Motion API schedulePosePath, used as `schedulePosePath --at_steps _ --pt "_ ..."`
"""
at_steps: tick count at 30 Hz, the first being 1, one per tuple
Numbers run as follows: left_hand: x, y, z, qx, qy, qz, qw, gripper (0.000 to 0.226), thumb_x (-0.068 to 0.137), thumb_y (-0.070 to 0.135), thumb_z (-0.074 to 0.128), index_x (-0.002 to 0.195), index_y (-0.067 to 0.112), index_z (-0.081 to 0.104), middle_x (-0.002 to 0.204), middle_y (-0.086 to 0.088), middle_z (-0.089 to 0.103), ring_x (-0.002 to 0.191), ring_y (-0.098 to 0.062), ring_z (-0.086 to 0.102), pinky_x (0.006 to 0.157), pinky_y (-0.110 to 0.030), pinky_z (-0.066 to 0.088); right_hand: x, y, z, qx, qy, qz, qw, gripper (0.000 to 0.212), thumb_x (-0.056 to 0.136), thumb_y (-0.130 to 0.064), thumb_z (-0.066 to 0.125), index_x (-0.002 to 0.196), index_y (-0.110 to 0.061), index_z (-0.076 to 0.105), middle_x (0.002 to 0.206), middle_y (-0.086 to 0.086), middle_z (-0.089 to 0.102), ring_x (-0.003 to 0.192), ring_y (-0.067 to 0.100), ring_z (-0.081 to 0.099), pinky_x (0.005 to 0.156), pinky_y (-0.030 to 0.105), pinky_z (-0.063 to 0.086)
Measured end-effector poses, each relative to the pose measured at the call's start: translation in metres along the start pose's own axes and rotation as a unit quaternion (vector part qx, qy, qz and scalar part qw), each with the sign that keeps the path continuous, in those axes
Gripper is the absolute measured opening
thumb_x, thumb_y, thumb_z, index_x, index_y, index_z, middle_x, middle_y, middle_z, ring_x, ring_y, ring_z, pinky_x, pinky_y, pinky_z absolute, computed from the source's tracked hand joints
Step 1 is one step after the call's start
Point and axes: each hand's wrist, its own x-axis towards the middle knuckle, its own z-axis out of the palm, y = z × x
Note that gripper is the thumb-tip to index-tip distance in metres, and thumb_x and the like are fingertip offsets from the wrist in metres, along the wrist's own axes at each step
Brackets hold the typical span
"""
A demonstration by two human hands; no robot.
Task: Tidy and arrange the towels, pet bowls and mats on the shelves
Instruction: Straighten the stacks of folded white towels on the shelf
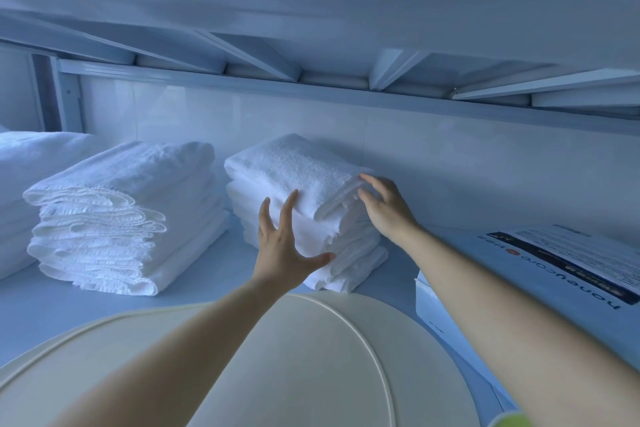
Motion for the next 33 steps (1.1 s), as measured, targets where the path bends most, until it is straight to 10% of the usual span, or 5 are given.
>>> schedulePosePath --at_steps 14,21,33 --pt "0.006 -0.003 0.025 0.010 0.011 0.004 1.000 0.123 0.060 0.023 0.082 0.137 0.054 -0.009 0.153 0.000 -0.019 0.140 -0.025 0.020 0.088 -0.022 0.033 0.013 0.030 0.002 -0.048 -0.047 -0.018 0.998 0.052 0.086 -0.049 0.057 0.133 -0.041 0.037 0.141 -0.008 0.041 0.126 0.016 0.044 0.099 0.029 0.037" --pt "0.032 -0.016 -0.016 0.063 -0.066 0.003 0.996 0.122 0.060 0.020 0.082 0.132 0.062 -0.007 0.155 0.003 -0.011 0.115 -0.023 0.051 0.071 -0.025 0.044 0.005 0.030 0.008 -0.117 -0.056 -0.063 0.990 0.058 0.089 -0.035 0.056 0.140 -0.037 0.029 0.142 -0.004 0.040 0.127 0.019 0.043 0.098 0.024 0.034" --pt "0.012 -0.031 -0.030 0.046 -0.046 0.029 0.997 0.122 0.066 0.036 0.081 0.142 0.041 -0.015 0.155 0.012 0.000 0.138 -0.011 0.021 0.094 -0.021 0.032 0.027 0.011 -0.003 -0.220 -0.052 -0.195 0.954 0.086 0.070 -0.038 0.078 0.143 -0.033 0.032 0.157 -0.008 0.006 0.143 0.014 0.014 0.113 0.032 0.025"
